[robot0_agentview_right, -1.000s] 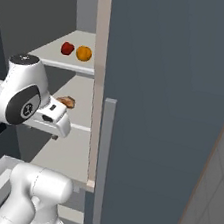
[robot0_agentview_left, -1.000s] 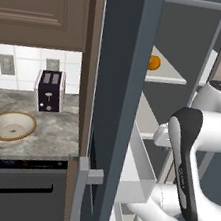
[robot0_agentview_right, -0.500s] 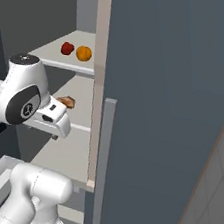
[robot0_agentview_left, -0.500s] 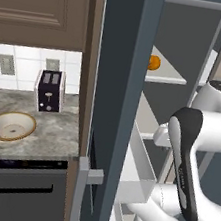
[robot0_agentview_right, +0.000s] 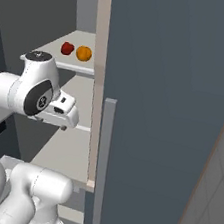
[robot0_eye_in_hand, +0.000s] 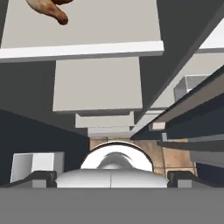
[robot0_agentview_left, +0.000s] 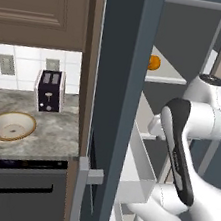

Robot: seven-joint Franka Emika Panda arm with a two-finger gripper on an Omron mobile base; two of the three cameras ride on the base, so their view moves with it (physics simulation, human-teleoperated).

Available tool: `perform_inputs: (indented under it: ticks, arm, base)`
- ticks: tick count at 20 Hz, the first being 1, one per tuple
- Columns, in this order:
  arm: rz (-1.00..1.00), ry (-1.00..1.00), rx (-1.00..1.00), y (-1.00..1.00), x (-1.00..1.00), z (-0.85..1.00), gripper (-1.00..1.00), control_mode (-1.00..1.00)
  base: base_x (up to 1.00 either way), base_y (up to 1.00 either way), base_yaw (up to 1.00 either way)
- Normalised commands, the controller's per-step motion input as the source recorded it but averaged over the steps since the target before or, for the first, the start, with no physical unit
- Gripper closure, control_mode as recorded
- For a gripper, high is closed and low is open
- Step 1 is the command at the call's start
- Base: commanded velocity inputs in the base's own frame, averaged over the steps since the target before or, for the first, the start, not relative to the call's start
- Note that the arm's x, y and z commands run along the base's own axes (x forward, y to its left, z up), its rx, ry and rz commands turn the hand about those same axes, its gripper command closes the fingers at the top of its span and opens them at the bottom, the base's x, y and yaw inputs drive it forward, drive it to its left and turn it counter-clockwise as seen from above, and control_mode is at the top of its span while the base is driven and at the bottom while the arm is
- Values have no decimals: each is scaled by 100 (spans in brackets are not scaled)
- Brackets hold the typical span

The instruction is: Take the bell pepper, chicken drumstick, and orange from the freezer and place them in the bowl on the counter.

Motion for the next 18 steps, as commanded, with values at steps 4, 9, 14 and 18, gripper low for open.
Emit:
perform_inputs:
  ticks: [4, 9, 14, 18]
  arm:
    - [9, 0, 1, 0, 66, -10, -100, -100]
    - [12, -3, 0, 0, 43, -42, -100, -100]
    - [18, -15, 0, 3, 2, -59, -100, -100]
    - [12, -21, 1, 13, 13, -39, -100, -100]
  base:
    - [0, 0, 0]
    - [0, 0, 0]
    - [0, 0, 0]
    - [0, 0, 0]
